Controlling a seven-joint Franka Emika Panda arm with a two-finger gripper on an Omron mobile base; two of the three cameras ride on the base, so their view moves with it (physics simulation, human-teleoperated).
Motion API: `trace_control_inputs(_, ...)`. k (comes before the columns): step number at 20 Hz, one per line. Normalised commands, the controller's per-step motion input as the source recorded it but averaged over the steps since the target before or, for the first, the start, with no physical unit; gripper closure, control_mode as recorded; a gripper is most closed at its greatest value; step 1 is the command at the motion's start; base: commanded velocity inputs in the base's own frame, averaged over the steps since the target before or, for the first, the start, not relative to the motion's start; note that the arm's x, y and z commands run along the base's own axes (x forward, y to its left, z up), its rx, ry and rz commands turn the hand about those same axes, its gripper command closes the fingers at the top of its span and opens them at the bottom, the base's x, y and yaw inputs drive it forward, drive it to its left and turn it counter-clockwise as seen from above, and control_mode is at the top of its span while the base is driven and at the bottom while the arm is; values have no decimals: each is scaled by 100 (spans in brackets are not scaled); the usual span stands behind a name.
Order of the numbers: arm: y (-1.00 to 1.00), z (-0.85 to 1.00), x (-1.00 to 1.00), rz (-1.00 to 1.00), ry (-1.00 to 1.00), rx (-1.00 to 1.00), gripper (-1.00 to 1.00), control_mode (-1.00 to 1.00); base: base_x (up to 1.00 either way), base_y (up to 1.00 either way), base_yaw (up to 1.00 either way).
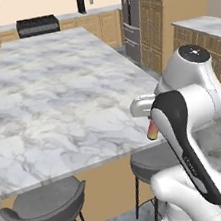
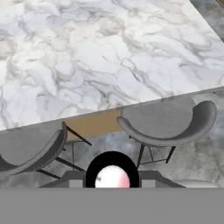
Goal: Place the large bottle from the dining counter next to the other large bottle outside the sink, and place the small bottle from the dining counter next to the other small bottle inside the sink.
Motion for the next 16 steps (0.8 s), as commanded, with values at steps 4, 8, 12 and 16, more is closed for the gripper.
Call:
trace_control_inputs(4, 0, 0, 0, 0, 0, 0, 100, 100, -96, 85, 2)
trace_control_inputs(8, 0, 0, 0, 0, 0, 0, 100, 100, -27, 100, 0)
trace_control_inputs(12, 0, 0, 0, 0, 0, 0, 100, 100, 0, 100, 0)
trace_control_inputs(16, 0, 0, 0, 0, 0, 0, 100, 100, 3, 100, 0)
